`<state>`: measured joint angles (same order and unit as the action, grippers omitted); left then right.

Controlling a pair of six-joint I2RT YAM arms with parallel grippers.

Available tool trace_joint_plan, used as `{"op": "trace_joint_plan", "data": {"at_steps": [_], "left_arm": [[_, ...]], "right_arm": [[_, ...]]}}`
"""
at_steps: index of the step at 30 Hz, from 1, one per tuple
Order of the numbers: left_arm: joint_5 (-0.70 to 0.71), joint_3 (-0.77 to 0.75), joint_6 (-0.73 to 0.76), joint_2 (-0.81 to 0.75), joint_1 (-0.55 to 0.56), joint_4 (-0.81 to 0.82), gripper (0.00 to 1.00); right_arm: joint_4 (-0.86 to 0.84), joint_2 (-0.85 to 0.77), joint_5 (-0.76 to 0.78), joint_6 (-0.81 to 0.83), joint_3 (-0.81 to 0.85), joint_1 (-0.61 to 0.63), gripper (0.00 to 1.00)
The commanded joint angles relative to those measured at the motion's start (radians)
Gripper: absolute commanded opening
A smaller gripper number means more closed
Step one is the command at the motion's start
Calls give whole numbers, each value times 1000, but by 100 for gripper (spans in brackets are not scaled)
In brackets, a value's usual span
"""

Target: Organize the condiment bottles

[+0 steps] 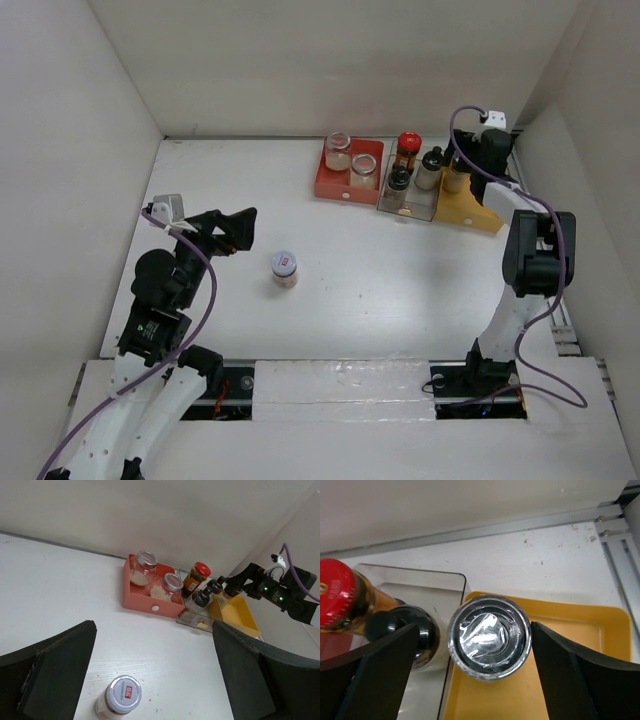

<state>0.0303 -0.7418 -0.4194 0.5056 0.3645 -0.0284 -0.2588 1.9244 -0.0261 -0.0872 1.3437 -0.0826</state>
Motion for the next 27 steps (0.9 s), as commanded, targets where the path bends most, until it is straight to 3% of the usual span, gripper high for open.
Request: {"op": "trace_joint_plan", "data": {"at_steps": [1, 7, 12, 14, 15, 20, 25, 27], "left_arm": [[-6, -42, 14, 10, -1, 28, 99], [-6, -42, 14, 1, -1, 28, 99], [42, -42, 14, -19, -1, 19, 99], [63, -42, 5, -29, -1, 10, 99], [75, -42, 5, -38, -1, 10, 99], [66, -42, 5, -38, -1, 10, 99], [57, -42, 5, -38, -1, 19, 99], [48, -42, 5, -38, -1, 19, 99]], "right_arm": [[-77, -163, 70, 0, -18, 24, 99], [-109, -451, 43, 32, -170, 131, 97], [-109, -499, -167, 20, -320, 436, 79], [-131, -499, -230, 20, -363, 535, 79], [-131, -499, -230, 35, -377, 631, 85], [38, -449, -244, 165, -400, 848, 100], [49, -342, -258, 199, -397, 1013, 100], [27, -268, -244, 190, -358, 1024, 100]]}}
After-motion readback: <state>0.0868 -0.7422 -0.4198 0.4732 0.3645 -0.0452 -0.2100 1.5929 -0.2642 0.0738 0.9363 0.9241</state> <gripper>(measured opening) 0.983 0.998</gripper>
